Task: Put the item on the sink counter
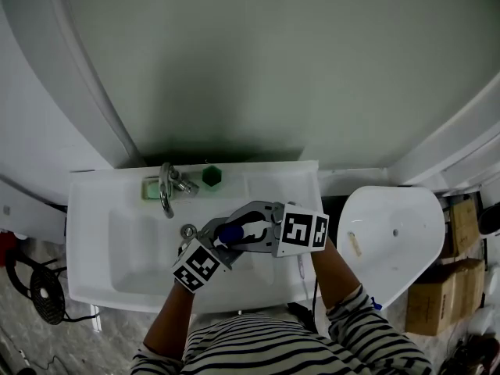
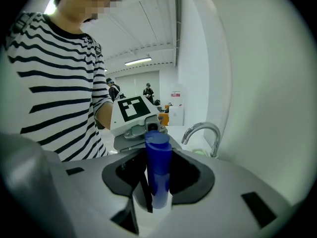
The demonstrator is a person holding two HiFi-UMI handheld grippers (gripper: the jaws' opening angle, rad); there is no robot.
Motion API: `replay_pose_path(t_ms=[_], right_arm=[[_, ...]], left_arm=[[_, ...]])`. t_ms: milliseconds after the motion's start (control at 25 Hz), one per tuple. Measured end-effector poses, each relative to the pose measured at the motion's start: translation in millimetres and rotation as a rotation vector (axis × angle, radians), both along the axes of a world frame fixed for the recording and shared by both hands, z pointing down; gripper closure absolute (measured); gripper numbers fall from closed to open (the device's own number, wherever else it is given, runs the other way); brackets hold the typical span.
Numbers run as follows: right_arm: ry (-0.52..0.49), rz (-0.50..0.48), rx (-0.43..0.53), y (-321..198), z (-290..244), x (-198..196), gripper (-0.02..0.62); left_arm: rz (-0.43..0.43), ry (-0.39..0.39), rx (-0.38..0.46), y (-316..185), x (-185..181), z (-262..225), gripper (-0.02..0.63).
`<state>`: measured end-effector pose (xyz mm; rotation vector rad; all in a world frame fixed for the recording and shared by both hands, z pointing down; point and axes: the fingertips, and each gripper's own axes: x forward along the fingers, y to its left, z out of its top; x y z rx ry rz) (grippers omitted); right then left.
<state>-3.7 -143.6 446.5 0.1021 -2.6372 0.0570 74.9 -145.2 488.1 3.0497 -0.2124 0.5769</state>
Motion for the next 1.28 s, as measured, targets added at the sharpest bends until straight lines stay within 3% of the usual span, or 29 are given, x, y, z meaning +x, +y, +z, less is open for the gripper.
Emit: replay_pose_path(t_ms=[320, 920, 1280], right_arm=[[0.007, 0.036, -0.006, -12.3, 9.0, 4.3, 0.445], [-0.015, 0.15, -0.015, -55.3, 5.5, 32.3, 0.445], [-0.006, 0.239, 0.005, -97.8, 16.4, 48.0, 0.445]], left_arm=[[-0.071, 0.022, 0.004, -10.5, -4.4, 3.1, 0.385], [-0.236, -0.012, -0.041, -34.7, -42.9, 34.4, 0.385], [-0.258, 0.012, -0.064, -35.1, -48.1, 33.7, 0.385]])
